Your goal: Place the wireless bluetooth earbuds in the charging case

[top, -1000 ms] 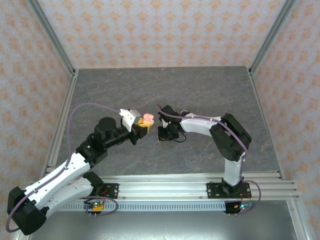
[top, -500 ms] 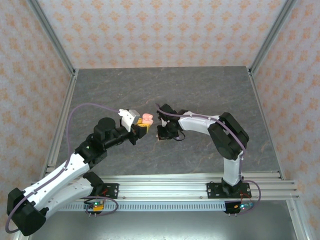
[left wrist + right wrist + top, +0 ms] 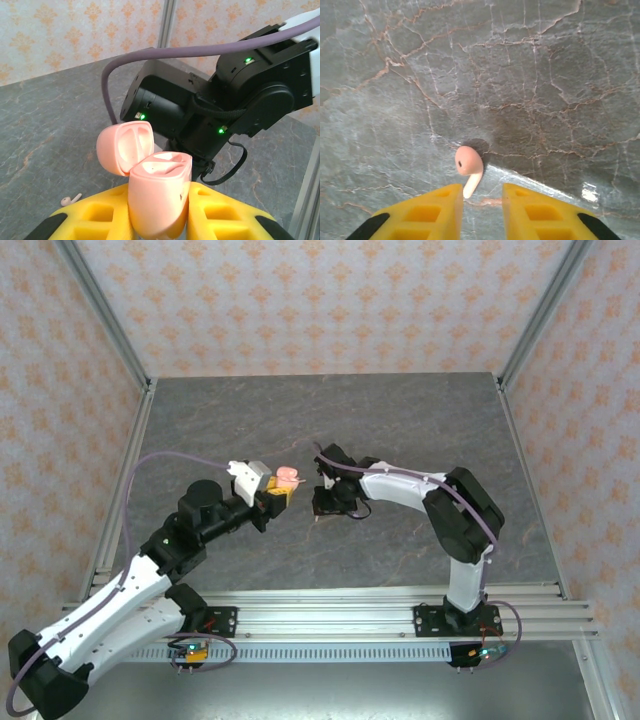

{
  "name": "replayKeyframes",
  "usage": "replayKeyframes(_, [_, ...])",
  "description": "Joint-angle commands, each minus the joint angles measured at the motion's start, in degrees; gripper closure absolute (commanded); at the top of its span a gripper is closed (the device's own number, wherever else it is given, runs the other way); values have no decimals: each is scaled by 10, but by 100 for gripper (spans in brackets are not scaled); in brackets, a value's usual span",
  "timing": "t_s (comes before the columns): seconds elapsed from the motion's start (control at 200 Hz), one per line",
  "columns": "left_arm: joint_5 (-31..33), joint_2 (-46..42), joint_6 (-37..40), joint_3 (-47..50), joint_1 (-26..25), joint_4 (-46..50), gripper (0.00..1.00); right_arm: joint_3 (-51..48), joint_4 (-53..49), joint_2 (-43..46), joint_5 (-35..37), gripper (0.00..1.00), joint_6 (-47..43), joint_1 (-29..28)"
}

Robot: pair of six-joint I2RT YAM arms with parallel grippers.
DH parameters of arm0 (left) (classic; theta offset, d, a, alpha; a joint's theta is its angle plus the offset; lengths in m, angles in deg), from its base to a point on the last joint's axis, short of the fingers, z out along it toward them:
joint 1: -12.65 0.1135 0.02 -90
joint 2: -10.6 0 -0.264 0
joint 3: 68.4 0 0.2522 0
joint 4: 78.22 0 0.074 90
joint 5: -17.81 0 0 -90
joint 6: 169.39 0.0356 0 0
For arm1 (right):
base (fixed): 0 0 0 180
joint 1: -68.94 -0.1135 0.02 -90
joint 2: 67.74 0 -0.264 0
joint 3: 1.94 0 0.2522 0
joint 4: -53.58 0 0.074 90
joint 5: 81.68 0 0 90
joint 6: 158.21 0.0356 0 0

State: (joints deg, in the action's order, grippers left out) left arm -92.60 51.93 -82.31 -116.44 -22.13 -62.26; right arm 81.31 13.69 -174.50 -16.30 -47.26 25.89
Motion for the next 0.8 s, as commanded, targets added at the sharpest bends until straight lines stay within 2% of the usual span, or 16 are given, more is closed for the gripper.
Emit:
replayKeyframes(0.0, [19,-16,10,1,-2,14,75,13,-6,16,1,63,16,0])
replayKeyframes(0.085, [20,-20,9,3,-2,14,75,21,-9,6,1,58,25,0])
replayKeyframes(0.31, [22,-26,6,7,-2,13,75,45,-22,-18,19,55,37,-10])
replayKeyframes(0.636, [24,-29,6,9,-2,14,75,81,-60,-52,48,55,36,-24])
replayKeyframes(0.796, [25,-30,4,9,-2,15,74,92,-72,-67,52,62,33,-30])
